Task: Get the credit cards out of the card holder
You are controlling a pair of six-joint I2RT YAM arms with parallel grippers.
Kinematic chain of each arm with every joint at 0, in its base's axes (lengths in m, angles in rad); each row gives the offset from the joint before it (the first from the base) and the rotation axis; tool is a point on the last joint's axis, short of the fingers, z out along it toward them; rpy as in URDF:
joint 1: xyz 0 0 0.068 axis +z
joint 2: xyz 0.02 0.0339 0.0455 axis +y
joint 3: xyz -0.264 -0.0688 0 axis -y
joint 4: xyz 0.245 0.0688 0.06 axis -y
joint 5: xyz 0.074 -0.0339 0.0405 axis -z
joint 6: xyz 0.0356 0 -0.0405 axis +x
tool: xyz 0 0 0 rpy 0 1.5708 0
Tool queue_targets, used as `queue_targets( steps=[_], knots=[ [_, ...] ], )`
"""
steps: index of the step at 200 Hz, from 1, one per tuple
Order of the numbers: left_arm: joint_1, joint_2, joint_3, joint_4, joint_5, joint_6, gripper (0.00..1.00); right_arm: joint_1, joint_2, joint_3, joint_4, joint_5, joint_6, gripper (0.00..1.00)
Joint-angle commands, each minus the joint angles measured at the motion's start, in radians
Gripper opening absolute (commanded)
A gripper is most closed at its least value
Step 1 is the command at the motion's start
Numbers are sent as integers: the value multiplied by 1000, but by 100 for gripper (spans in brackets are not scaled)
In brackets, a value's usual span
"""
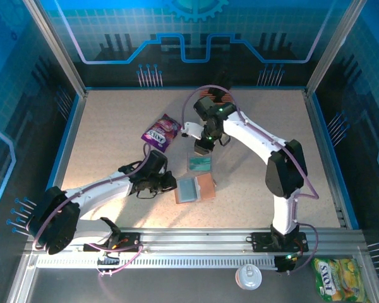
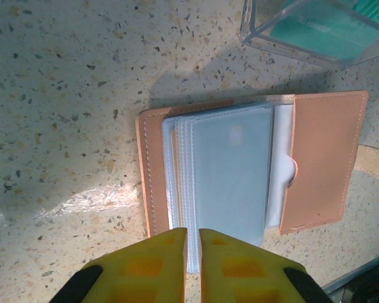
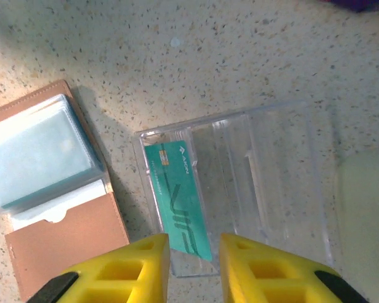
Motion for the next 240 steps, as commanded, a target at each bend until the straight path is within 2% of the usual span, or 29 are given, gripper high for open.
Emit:
queue_targets(
  steps=[1, 44, 70, 90, 153, 205, 240],
  knots=[
    [9, 10, 29, -14, 30, 12, 14, 35, -51, -97, 136, -25, 208, 28],
    [8, 54, 19, 40, 59, -27, 14, 83, -146, -336, 380, -84, 615, 27],
    [8, 73, 5, 75, 79, -47, 12, 98, -197, -479, 496, -98, 762, 27],
    [8, 84, 4, 81, 82, -49, 10, 99, -206, -532, 481, -64, 856, 27],
    [8, 109, 6, 95, 74, -45, 10, 115, -208, -650, 422, -16, 1073, 25],
    [8, 88, -14, 91, 69, -51, 10, 201, -212, -698, 412, 65, 1117, 25],
    [8, 90, -24, 88, 62, -45, 10, 222, -232, -701, 414, 133, 1138, 26]
  ],
)
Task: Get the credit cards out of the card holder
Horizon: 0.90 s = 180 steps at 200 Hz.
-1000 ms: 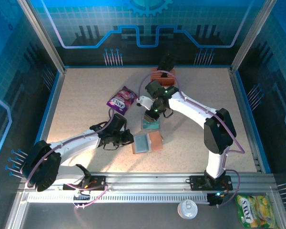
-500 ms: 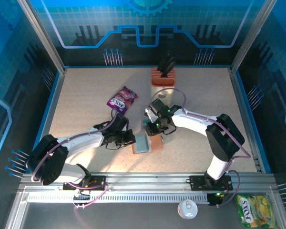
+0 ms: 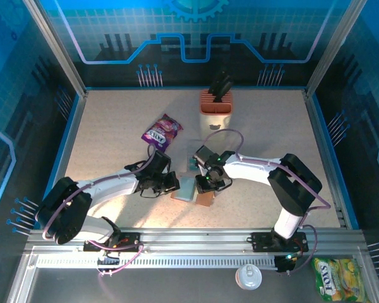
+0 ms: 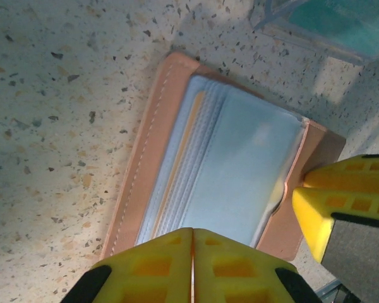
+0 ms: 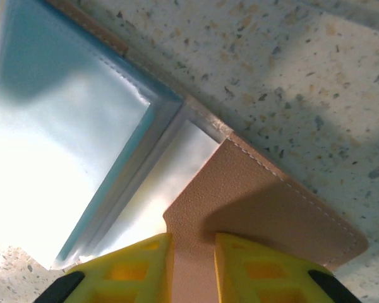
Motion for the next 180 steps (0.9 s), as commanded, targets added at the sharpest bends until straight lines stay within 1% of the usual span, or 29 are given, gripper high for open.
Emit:
queue_targets(
  steps=[1, 47, 133, 180],
  knots=[
    [6, -15, -21, 4, 4, -14, 10, 13, -38, -11, -19, 81, 41, 26],
    [5, -1, -24, 0, -3, -12, 10, 13, -15, -6, -32, 135, 20, 25],
    [6, -30, -39, -12, -7, -17, 10, 13, 52, 29, -46, 217, -60, 25],
    [6, -40, -45, -16, -5, -18, 10, 15, 43, 54, -79, 253, -87, 25]
  ],
)
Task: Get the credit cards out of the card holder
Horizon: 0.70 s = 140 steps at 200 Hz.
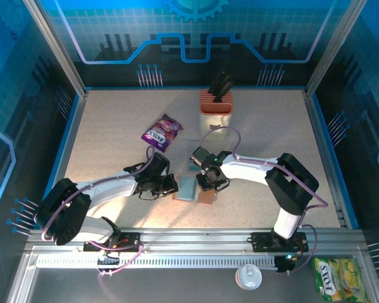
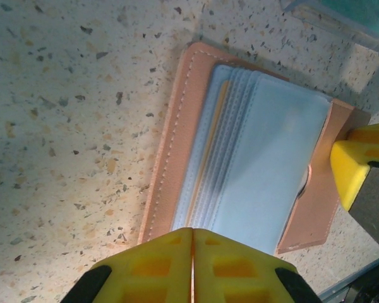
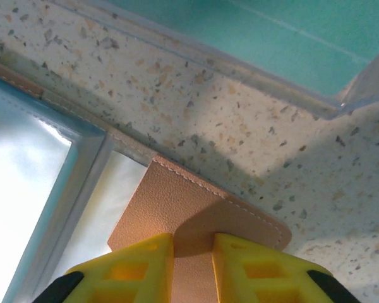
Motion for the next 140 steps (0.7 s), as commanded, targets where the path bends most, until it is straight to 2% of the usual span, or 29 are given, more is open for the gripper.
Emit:
queue_targets(
  steps=[1, 67, 114, 140],
  knots=[
    [5, -24, -13, -13, -5, -19, 10, 8, 10, 21, -46, 55, -28, 25],
    [0, 15, -10, 10, 4, -20, 10, 58, -76, 65, -104, -16, 4, 29],
    [-8, 51, -10, 33, 16, -19, 10, 67, -114, 27, 1, -160, 97, 32],
    [-26, 54, 4, -11, -22, -10, 10, 66, -115, 6, 48, -192, 150, 36]
  ],
)
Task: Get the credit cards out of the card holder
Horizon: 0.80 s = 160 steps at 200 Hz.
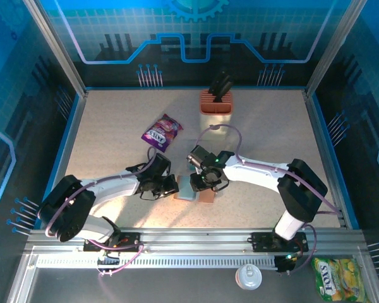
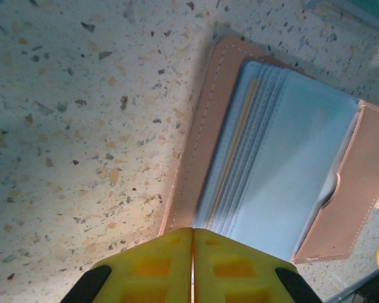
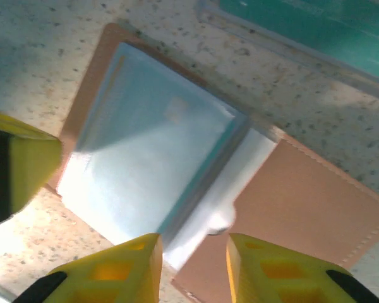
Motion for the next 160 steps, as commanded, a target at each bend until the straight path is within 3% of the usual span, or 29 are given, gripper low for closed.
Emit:
queue_targets(
  steps=[1, 57, 79, 160],
  knots=[
    [-18, 11, 6, -37, -24, -2, 10, 8, -18, -21, 49, -67, 74, 36],
    [-40, -1, -25, -25, -24, -32, 9, 4, -3, -48, 114, -110, 147, 40],
    [-45, -12, -39, -16, -24, -46, 9, -2, -3, -74, 171, -144, 172, 47],
    [-54, -44, -32, -25, -20, -57, 10, -13, 19, -89, 241, -201, 196, 47]
  ],
)
